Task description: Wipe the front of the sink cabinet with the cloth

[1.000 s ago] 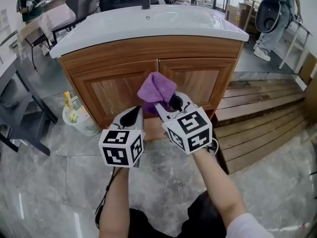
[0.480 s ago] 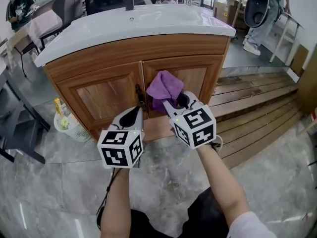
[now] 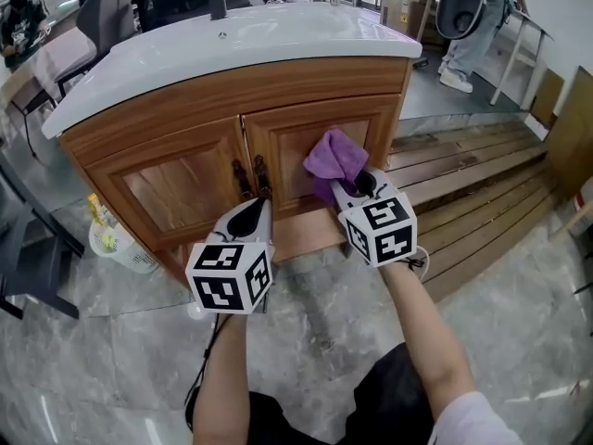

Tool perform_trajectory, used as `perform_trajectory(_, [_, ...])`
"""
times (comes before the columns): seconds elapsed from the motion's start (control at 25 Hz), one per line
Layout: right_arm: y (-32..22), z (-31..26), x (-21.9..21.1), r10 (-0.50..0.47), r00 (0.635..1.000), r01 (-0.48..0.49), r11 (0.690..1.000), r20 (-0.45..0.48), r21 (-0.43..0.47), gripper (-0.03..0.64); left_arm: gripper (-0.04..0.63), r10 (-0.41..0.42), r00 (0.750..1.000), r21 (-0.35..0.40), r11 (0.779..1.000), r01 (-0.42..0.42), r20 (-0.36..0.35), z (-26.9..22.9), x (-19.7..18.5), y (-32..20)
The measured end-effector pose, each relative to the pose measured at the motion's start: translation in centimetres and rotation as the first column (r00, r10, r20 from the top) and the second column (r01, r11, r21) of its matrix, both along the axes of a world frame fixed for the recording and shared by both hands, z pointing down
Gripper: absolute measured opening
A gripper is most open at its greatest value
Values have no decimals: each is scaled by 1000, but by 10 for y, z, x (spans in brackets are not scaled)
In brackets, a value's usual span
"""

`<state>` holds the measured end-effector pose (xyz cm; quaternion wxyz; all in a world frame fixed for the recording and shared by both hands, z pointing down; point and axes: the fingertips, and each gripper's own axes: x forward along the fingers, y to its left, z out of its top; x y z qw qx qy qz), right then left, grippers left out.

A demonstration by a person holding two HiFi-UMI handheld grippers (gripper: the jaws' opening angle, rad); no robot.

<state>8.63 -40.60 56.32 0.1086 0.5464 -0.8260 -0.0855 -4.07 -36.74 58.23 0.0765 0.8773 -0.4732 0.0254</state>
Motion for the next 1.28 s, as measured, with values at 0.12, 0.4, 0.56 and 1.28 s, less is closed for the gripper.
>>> perform_trajectory(0.12, [-4, 3, 25, 51, 999, -51, 999, -1, 1, 75, 6, 10, 1000, 1, 1000, -10, 1, 1, 6, -2])
perform_trajectory(0.4, [-10, 9, 77, 162, 987, -162, 987, -6, -5, 77, 6, 14, 1000, -7, 1000, -14, 13, 5, 13, -4])
perform_trajectory(0.56, [-11, 12, 93, 198, 980, -198, 980, -9, -9, 75, 6, 16, 1000, -14, 1000, -16, 10, 7, 15, -4])
perform_trajectory(1.28, [29, -23, -53, -116, 993, 115, 991, 8, 64, 77, 6, -58, 998, -11, 998, 58, -23, 1, -24, 1])
